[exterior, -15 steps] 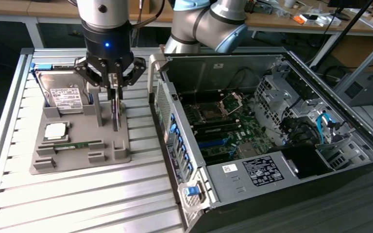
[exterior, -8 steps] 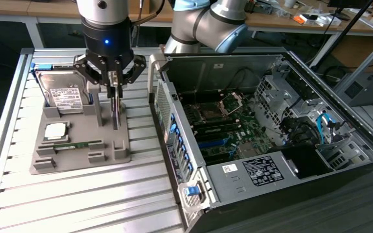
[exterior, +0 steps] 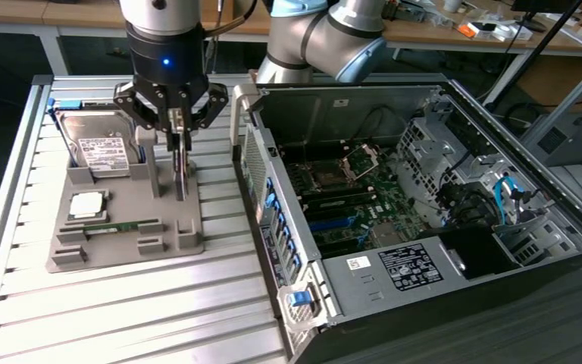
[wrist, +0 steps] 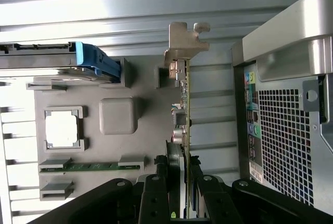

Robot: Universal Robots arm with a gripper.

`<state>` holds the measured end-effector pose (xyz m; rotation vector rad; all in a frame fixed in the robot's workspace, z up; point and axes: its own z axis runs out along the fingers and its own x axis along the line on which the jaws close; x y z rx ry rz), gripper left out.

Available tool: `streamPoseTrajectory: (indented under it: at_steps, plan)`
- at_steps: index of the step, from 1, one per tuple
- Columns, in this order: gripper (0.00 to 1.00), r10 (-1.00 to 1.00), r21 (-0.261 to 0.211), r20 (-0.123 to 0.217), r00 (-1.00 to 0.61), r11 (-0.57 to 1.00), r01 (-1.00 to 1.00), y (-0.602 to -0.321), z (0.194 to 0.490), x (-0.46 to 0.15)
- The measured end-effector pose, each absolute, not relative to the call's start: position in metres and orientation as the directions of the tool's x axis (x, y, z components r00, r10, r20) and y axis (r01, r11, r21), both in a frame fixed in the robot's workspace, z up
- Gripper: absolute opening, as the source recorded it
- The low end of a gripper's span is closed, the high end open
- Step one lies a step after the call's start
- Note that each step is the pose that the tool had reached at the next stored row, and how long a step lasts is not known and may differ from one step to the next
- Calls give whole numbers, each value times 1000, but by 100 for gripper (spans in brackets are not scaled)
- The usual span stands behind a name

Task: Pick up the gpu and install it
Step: 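Pick up the gpu and move the gpu toward the slot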

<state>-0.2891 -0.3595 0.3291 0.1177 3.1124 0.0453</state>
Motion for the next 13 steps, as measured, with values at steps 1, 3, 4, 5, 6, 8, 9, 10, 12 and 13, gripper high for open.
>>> streamPoseTrajectory:
  at_steps: [1, 3, 4, 5, 6, 8, 9, 10, 12, 13]
  plan:
    - [27, 76, 31, -26, -997, 997, 75, -360, 330, -289]
    - [27, 76, 32, -25, -997, 997, 75, -360, 330, -289]
    - [27, 76, 32, -25, -997, 997, 75, -359, 331, -289]
    - [27, 76, 32, -25, -997, 997, 75, -359, 331, -289]
    - [27, 76, 32, -25, -997, 997, 75, -359, 332, -289]
    - [27, 76, 33, -25, -997, 997, 75, -360, 332, -289]
    - [27, 76, 33, -25, -997, 997, 75, -360, 333, -289]
    - [27, 76, 33, -25, -997, 997, 75, -360, 333, -289]
    - [27, 76, 33, -25, -997, 997, 75, -359, 334, -289]
    - [27, 76, 33, -26, -997, 997, 75, -359, 334, -289]
